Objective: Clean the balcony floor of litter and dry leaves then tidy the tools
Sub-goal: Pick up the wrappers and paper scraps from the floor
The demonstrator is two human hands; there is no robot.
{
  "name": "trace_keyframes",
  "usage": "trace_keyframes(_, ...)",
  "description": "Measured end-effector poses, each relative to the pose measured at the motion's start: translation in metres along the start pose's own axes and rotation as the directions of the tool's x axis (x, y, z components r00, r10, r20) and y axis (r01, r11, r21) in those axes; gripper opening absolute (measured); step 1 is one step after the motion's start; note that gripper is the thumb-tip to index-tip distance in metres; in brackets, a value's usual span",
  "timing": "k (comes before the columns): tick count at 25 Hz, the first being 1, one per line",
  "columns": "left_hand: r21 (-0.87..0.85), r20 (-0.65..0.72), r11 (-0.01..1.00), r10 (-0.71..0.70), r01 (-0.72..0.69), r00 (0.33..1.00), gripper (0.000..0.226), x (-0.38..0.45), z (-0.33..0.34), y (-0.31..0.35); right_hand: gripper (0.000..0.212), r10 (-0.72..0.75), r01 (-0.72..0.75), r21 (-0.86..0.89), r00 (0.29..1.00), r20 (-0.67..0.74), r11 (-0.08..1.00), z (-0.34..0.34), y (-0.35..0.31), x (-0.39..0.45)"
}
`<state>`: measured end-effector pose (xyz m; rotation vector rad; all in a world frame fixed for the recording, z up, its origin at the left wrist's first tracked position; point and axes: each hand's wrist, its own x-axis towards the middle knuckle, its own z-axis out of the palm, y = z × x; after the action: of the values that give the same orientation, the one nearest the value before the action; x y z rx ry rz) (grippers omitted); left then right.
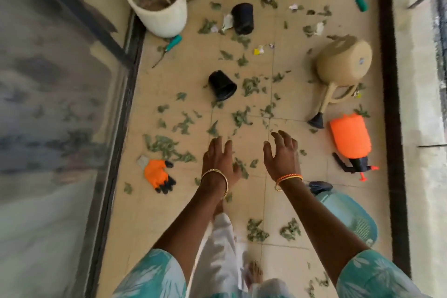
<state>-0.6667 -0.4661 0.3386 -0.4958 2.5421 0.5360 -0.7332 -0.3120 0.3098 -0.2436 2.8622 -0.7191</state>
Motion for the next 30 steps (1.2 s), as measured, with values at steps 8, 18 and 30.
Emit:
trace_keyframes(8,0.083,-0.012,0.988,0.133,-0.132,0.991,0.066,0.137,-0.078,0.05,0.039,0.091,-0.084,0.071,0.99,-0.108,0.994,-0.026,0.009,0.149)
trace_keyframes(18,0.059,0.095,0.996,0.056,-0.062,0.994,0.064,0.314,-0.099,0.154,0.03,0.155,-0.158,0.109,0.987,0.043,0.981,-0.051,0.07,0.354)
trace_keyframes(30,0.034,-0.065,0.997,0.073,-0.071,0.995,0.047,0.633,0.008,0.122,0.056,0.034,-0.028,-0.026,0.964,0.264,0.999,0.162,0.181,0.604)
